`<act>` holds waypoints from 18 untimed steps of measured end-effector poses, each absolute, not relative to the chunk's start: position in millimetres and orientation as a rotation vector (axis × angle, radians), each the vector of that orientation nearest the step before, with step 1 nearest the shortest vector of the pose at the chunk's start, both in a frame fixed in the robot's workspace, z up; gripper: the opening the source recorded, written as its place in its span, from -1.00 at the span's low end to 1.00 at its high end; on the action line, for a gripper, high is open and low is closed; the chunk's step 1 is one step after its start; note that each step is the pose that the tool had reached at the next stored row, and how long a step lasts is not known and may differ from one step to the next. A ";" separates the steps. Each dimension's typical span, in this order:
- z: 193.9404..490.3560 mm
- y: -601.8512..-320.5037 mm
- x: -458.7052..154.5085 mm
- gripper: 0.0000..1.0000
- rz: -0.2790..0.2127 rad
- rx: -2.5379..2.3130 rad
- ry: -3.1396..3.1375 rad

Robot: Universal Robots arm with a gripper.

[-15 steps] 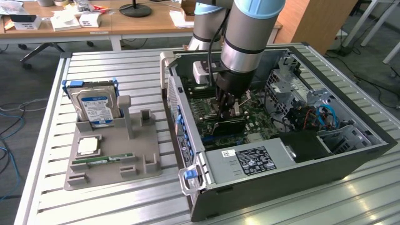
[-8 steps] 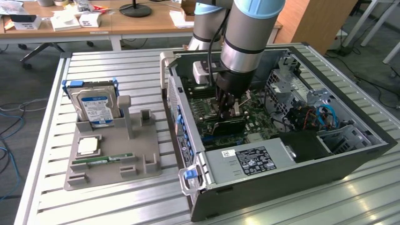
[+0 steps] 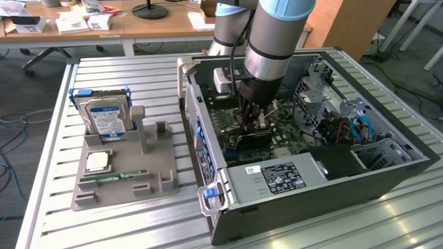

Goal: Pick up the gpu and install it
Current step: 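Press down on the gpu until it lock into place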

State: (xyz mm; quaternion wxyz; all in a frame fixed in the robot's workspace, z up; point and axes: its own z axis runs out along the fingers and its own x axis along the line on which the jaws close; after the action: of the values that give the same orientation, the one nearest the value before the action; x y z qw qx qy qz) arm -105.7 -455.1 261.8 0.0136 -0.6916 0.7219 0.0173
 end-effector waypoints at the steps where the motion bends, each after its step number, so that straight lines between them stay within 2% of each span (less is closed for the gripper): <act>1: 261.8 -455.1 -105.7 -0.79 0.054 -2.154 2.249; 18: 261.4 -455.2 -108.0 -0.79 0.052 -2.154 2.248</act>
State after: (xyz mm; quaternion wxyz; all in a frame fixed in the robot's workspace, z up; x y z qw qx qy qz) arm -108.0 -455.2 261.4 0.0141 -0.6916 0.7219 0.0167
